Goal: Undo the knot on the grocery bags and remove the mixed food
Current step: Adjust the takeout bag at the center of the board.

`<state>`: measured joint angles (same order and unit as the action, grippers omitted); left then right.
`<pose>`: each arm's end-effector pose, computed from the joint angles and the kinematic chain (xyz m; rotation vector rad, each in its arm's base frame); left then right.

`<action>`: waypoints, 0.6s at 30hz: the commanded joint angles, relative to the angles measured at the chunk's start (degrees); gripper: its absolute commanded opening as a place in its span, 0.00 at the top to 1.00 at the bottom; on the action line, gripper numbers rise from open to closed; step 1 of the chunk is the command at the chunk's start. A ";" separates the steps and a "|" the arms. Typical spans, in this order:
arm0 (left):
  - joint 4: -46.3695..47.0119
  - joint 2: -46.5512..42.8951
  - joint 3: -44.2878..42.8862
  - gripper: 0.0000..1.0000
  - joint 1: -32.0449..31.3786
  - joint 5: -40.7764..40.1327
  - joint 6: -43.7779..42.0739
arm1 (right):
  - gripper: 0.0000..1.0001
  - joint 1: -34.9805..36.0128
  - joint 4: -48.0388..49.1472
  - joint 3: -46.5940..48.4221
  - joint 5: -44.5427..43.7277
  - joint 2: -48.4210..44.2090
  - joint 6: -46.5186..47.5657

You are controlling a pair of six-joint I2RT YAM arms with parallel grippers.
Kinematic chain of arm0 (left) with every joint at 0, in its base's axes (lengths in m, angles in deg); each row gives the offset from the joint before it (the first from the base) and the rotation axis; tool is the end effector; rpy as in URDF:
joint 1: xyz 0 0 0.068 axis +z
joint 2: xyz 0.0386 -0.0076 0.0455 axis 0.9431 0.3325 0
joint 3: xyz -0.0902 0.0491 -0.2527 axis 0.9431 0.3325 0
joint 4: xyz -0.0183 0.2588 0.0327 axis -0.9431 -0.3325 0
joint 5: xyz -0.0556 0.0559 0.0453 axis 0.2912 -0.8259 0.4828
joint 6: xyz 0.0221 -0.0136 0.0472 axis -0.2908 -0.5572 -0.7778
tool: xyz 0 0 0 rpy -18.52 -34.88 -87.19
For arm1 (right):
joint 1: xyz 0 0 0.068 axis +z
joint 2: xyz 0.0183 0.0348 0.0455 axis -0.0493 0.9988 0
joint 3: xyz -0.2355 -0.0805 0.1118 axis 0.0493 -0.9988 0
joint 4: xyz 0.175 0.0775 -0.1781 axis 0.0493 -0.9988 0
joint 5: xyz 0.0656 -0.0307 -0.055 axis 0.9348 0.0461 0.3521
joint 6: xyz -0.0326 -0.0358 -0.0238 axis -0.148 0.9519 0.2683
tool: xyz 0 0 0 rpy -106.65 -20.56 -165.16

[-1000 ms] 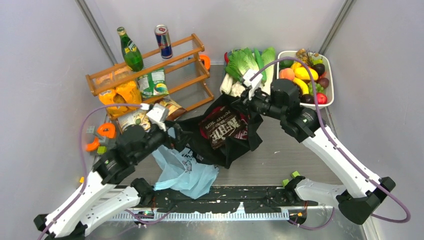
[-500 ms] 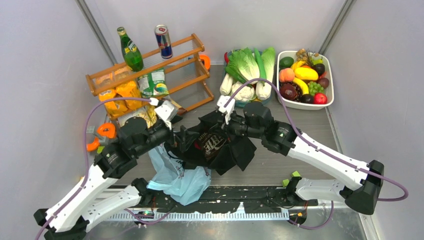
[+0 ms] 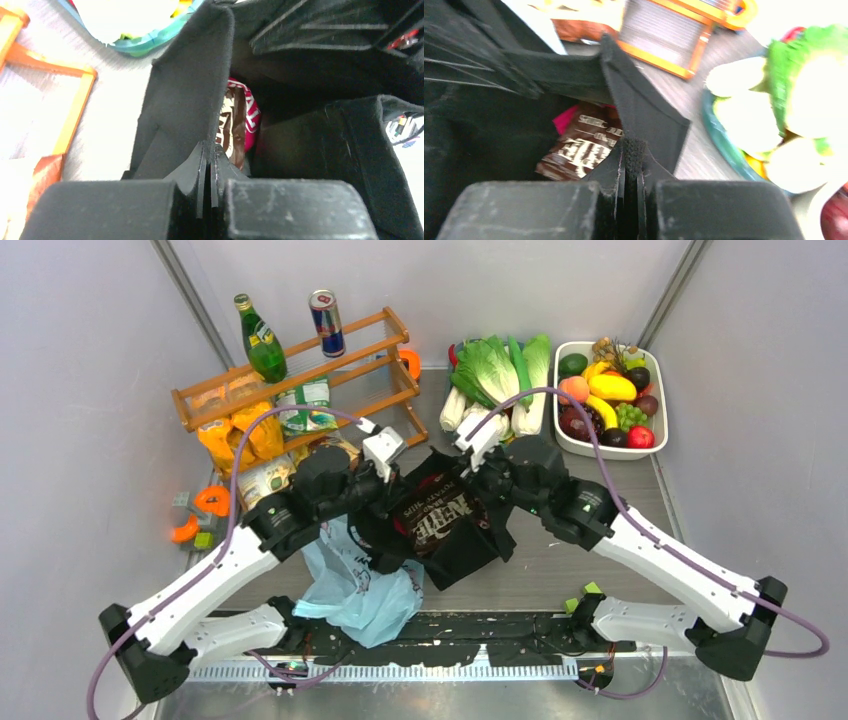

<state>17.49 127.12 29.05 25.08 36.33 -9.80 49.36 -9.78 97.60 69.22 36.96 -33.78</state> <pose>0.1428 -0.1531 0.3610 0.7804 1.8248 -0.7400 0.1509 0.1902 0.3802 -0.9335 1.6752 0.4431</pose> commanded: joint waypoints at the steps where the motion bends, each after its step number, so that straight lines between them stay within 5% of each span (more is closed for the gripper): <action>1: 9.11 4.34 -5.16 1.00 -1.80 -0.83 -0.19 | 0.95 -6.67 -2.96 5.85 -4.33 -5.48 5.33; 8: 18.14 8.94 -7.70 1.00 -3.28 1.12 1.49 | 0.95 -12.40 -9.69 15.48 -5.98 -8.56 11.55; 14: 30.91 6.23 5.46 1.00 -3.28 -1.70 2.27 | 0.95 -12.07 -7.80 15.01 -1.76 -9.99 10.74; 18: 29.08 4.61 10.92 1.00 -3.28 -6.06 2.64 | 0.95 -9.37 -4.83 11.16 1.58 -10.20 9.05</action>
<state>47.56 133.67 34.58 20.97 37.14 -7.76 38.69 -26.22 108.79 70.71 29.93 -23.77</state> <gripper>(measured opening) 0.023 0.101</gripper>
